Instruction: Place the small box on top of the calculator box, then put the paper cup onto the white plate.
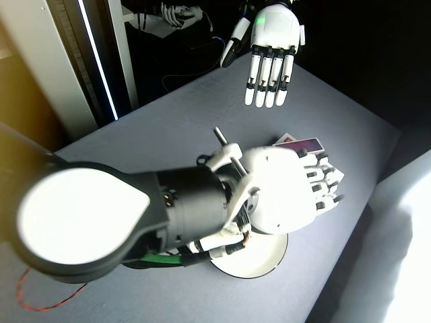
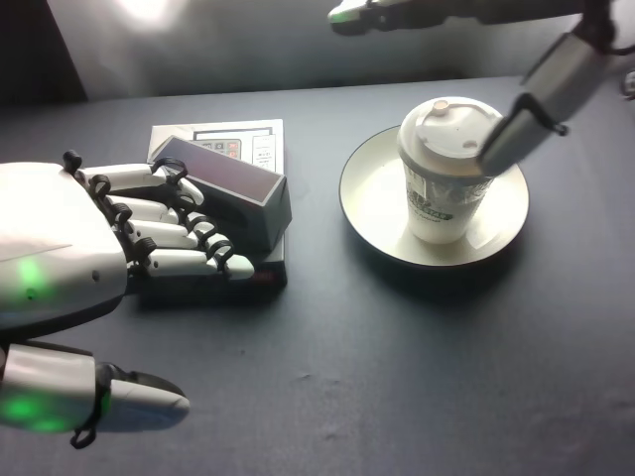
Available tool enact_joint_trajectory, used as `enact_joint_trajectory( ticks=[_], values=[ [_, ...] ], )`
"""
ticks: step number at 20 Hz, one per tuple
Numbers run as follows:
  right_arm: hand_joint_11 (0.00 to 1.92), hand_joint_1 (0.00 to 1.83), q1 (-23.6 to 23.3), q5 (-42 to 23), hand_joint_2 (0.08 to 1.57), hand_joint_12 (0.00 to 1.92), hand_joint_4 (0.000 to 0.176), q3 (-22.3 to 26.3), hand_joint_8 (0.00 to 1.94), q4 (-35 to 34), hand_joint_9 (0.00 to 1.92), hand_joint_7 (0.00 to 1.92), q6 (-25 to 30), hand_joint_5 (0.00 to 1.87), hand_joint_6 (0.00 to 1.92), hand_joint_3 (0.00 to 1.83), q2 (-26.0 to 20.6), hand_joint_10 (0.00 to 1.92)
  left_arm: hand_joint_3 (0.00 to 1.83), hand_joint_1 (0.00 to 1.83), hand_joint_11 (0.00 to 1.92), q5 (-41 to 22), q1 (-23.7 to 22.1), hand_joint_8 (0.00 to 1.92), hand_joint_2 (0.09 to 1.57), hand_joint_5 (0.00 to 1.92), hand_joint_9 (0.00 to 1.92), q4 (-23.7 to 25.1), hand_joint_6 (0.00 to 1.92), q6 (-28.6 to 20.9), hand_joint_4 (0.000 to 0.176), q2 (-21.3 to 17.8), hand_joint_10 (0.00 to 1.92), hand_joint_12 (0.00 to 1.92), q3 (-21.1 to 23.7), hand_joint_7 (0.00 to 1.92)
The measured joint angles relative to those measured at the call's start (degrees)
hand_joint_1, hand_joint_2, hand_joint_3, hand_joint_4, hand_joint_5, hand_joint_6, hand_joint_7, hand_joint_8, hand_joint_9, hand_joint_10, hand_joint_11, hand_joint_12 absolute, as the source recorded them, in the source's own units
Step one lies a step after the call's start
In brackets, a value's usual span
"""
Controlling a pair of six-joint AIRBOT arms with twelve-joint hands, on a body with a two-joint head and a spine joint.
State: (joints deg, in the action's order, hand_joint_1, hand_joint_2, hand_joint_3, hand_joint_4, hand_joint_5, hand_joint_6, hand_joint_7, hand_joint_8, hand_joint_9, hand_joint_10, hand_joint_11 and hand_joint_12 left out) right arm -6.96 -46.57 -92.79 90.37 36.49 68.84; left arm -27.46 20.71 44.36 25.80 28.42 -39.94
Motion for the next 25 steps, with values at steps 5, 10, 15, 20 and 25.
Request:
enact_joint_trajectory(
  ticks=[5, 10, 15, 20, 25],
  values=[
    [0.02, 0.80, -0.76, 1.03, 0.74, 0.01, 0.000, 8.07, 0.00, 2.84, 0.00, 0.00, 0.00, 0.00, 0.00, 0.00, -6.16, 0.00, 0.00, 0.00, 0.00, 0.17, -1.46, 0.00, 1.21, 0.29, 0.32, 0.04, 0.00, -0.39, 0.000, 0.66, 0.00, 0.54, -0.28, 0.34],
    [0.02, 0.83, -2.45, 3.67, 0.74, 0.01, 0.000, 15.72, 0.00, 3.23, 0.00, 0.00, 0.37, 0.00, 0.00, 0.00, -13.66, 0.00, 0.00, 0.00, 0.00, 0.44, -1.90, 0.00, 1.22, 0.31, 0.33, 0.68, 0.00, -0.39, 0.000, 1.22, 0.00, 0.57, -2.08, 0.35],
    [0.00, 0.85, -0.61, 8.63, 0.76, 0.00, 0.000, 23.26, 0.00, 2.91, 0.00, 0.00, -0.09, 0.00, 0.00, 0.00, -19.04, 0.00, 0.00, 0.00, 0.00, -0.11, -1.92, 0.01, 1.22, 0.32, 0.35, 0.92, 0.01, -0.70, 0.000, 1.25, 0.01, 0.60, -1.64, 0.37],
    [0.02, 0.81, 0.31, 10.54, 0.83, 0.02, 0.000, 26.51, 0.00, -1.95, 0.00, 0.00, -3.98, 0.00, 0.00, 0.03, -22.51, 0.00, 0.00, 0.00, 0.00, -0.13, -2.03, 0.00, 1.22, 0.32, 0.32, 0.63, 0.00, -0.92, 0.000, 1.25, 0.00, 0.60, -1.51, 0.34],
    [0.02, 0.82, 0.76, 11.08, 0.82, 0.02, 0.000, 26.64, 0.00, -1.88, 0.00, 0.00, -3.04, 0.00, 0.00, 0.01, -23.32, 0.00, 0.00, 0.00, 0.00, 0.15, -2.12, 0.01, 1.21, 0.31, 0.31, 0.44, 0.01, -1.07, 0.000, 1.25, 0.01, 0.54, -1.53, 0.35]
  ],
)
